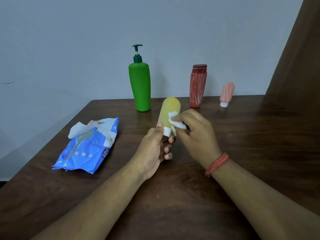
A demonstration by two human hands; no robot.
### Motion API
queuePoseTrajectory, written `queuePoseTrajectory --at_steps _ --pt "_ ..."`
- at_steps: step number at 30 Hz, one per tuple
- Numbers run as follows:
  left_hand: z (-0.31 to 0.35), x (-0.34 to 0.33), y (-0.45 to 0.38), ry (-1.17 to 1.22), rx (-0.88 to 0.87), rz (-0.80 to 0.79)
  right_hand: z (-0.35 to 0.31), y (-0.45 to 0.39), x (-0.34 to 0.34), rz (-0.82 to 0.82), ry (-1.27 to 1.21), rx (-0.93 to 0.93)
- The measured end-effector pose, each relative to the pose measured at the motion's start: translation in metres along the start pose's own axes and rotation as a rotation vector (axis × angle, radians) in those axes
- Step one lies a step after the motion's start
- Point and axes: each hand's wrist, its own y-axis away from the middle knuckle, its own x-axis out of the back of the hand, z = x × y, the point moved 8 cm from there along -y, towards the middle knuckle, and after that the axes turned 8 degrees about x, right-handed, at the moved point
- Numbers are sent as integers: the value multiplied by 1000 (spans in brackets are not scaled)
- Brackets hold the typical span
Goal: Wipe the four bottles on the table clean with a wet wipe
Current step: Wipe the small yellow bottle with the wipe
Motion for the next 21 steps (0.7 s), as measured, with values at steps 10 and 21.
queuePoseTrajectory --at_steps 10,21 --pt "11 18 -4 146 -93 73 3 4 -10 -84 -224 -155" --pt "14 27 -9 111 -180 126 15 43 -50 169 -1144 -1012"
